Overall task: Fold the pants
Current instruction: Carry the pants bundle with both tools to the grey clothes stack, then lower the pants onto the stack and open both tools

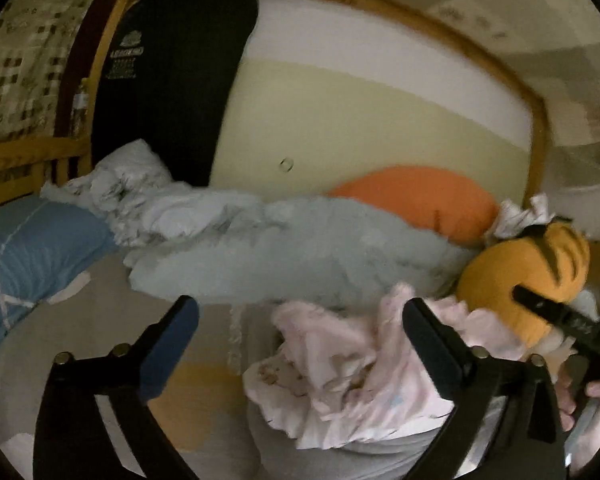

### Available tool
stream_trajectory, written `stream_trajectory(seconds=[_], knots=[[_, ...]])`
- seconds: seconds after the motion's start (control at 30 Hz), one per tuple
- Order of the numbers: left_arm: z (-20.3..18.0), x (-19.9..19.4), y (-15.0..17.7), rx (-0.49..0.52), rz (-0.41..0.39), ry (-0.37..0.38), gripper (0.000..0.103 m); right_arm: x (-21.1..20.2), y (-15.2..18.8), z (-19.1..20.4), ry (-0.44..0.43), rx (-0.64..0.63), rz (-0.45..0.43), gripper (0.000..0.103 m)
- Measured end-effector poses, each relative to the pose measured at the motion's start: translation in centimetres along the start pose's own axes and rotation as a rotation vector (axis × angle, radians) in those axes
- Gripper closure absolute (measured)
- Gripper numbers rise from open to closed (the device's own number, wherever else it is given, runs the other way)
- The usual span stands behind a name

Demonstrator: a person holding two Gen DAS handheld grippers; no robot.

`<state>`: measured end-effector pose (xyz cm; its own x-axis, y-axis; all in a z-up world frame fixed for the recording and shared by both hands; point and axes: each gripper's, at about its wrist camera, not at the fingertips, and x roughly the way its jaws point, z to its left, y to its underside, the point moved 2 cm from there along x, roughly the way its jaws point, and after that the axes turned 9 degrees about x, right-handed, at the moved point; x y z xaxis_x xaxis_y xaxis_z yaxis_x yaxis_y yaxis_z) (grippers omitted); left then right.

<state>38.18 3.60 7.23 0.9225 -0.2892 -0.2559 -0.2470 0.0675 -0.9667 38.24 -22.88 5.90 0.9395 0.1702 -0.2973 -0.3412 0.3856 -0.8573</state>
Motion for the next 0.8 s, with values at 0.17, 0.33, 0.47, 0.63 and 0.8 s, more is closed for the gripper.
stream_trajectory(seconds=[0.17, 0.33, 0.47, 0.63, 0.8], knots=[[-2.3, 0.5, -0.1, 0.036, 0.023, 0.103, 0.06, 1.1, 1.3, 1.2, 0.011, -0.06, 0.048, 0.068], [-3.8, 3.2, 2.2, 0.03, 0.096, 0.078, 0.07, 2.9, 3.4, 1.3, 0.044, -0.085, 0.074, 0.07], [-3.2, 4.7, 3.9, 0.009, 0.13, 0.042, 0.069, 4.1, 4.6, 0.8, 0.071, -0.079, 0.103, 0.07], [-2.8, 5.3, 5.0, 0.026, 0.134, 0.082, 0.066, 5.3, 5.4, -0.4, 0.049, -0.038, 0.158, 0.07], [-2.1, 5.4, 5.5, 0.007, 0.136, 0.118, 0.065, 5.7, 5.5, -1.3, 0.002, 0.013, 0.18, 0.07]])
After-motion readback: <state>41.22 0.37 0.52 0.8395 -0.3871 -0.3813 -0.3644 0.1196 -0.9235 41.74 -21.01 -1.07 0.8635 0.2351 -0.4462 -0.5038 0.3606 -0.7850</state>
